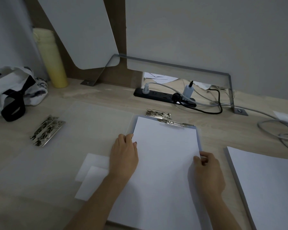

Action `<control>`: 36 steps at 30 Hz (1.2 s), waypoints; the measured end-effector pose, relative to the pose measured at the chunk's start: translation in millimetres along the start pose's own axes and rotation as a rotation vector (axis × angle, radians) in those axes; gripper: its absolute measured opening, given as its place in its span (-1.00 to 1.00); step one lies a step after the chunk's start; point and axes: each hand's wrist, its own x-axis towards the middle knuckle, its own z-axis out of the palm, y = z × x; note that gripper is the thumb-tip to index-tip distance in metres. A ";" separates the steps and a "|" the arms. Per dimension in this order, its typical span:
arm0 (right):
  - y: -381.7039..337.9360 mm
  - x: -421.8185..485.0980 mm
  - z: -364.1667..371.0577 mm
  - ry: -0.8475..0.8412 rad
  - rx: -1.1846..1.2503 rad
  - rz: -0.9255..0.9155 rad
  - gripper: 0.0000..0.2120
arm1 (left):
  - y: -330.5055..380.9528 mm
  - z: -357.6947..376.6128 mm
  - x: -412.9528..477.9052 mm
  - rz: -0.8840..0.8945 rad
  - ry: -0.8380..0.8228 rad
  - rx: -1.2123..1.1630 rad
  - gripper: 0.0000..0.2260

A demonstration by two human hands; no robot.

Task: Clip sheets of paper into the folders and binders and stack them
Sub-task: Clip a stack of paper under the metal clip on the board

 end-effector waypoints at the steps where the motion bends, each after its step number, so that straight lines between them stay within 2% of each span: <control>1: -1.1 -0.3 -0.8 -0.004 -0.022 -0.013 -0.77 | -0.8 1.7 0.6 0.013 0.019 0.013 -0.75; 4: -4.8 -4.6 -0.1 0.003 -0.145 -0.091 -0.71 | -5.1 4.7 3.1 0.079 0.019 0.056 -0.56; 6: -4.7 -9.2 1.9 0.036 -0.268 -0.190 -0.70 | -6.3 6.1 3.8 0.183 -0.001 0.067 -0.45; 9: -2.8 -9.0 0.0 0.061 -0.364 -0.294 -0.70 | -5.1 6.8 7.8 0.276 -0.084 0.047 -0.48; 12: -3.1 1.1 -8.0 -0.013 -0.464 -0.333 -0.70 | -5.3 12.3 6.4 0.338 -0.045 0.090 -0.62; 13: -3.1 6.1 -10.1 -0.045 -0.473 -0.339 -0.71 | -2.3 10.3 4.4 0.309 -0.083 0.106 -0.51; 15: -8.3 13.9 -14.3 -0.125 -0.449 -0.330 -0.72 | 0.3 11.8 -2.3 0.305 -0.148 0.173 -0.20; 16: -12.5 19.8 -15.3 -0.161 -0.402 -0.311 -0.73 | 0.1 13.4 -5.0 0.283 -0.199 0.158 -0.11; 17: -17.6 27.0 -15.8 -0.190 -0.319 -0.267 -0.74 | 0.4 13.8 -6.0 0.278 -0.209 0.147 -0.04; 19: -32.8 45.2 -13.9 -0.250 -0.031 -0.065 -0.74 | -0.6 14.7 -4.7 0.297 -0.199 0.164 0.01; 22: -58.1 70.4 -8.7 -0.364 0.544 0.286 -0.85 | -2.9 17.4 -5.1 0.294 -0.180 0.153 0.00; 25: -65.8 89.1 0.4 -0.411 0.828 0.354 -0.80 | -3.0 17.1 -6.0 0.275 -0.180 0.192 -0.16; 28: -73.9 93.8 6.2 -0.388 0.817 0.318 -0.82 | -3.8 17.9 -6.0 0.284 -0.181 0.198 -0.26; 31: -83.8 91.0 12.0 -0.394 0.687 0.134 -0.66 | -4.6 18.9 -6.9 0.289 -0.133 0.183 -0.28; 36: -96.7 81.1 27.5 -0.409 0.402 -0.117 -0.65 | -4.1 20.6 -6.1 0.293 -0.100 0.192 -0.29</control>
